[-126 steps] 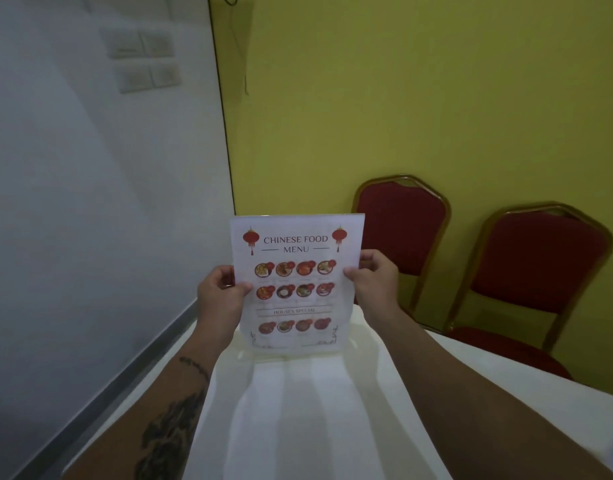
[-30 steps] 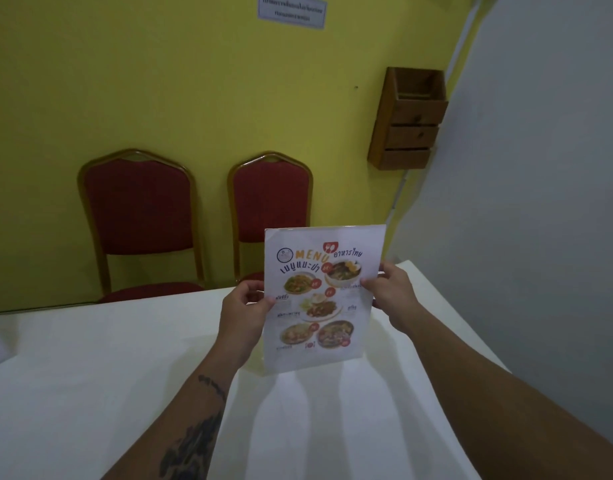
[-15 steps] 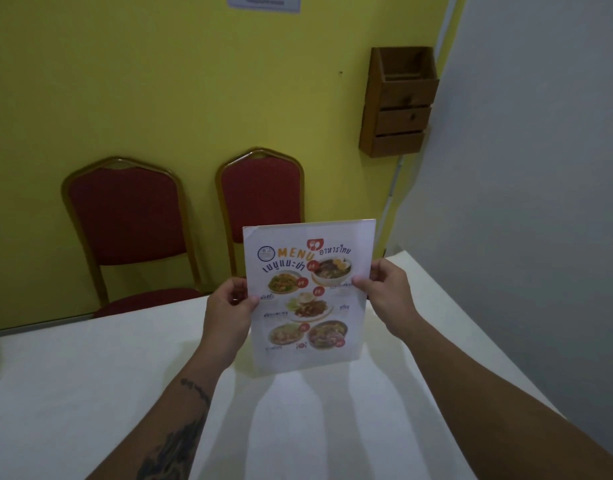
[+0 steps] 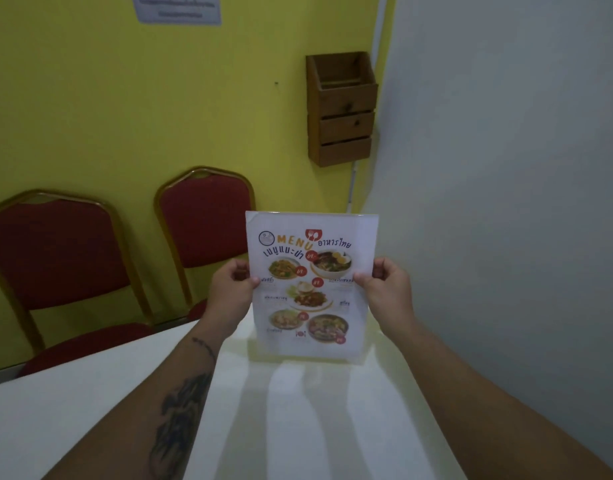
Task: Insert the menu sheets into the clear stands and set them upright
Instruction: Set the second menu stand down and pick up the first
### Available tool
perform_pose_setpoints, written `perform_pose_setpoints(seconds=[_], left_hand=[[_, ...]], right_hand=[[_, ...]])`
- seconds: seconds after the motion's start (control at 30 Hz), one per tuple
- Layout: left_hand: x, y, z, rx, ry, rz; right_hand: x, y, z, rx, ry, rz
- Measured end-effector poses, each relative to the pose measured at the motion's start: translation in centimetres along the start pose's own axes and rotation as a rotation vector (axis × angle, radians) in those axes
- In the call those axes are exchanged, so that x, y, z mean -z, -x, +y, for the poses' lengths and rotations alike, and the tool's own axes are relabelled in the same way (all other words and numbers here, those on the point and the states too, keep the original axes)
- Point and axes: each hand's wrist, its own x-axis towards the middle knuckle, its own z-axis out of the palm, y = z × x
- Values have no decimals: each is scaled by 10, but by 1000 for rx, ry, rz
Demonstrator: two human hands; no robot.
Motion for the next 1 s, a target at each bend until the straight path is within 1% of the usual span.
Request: perform_pose_setpoints(seconds=[0.13, 0.3, 0.47, 0.7, 0.8, 1.0], left_hand=[[-34, -25, -4, 14, -16, 15], [-59, -42, -10, 13, -43, 37], [-73, -57, -13, -7, -89, 6], [-83, -61, -10, -65, -121, 28], [-83, -61, -14, -51, -116, 52], [-83, -54, -14, -27, -102, 63]], right_hand=[[13, -19, 5, -36, -1, 91], [16, -35, 12, -51, 7, 133], [19, -42, 19, -66, 12, 175], [23, -53, 23, -61, 15, 163], [23, -53, 23, -60, 17, 163], [29, -51, 25, -41, 40, 100]])
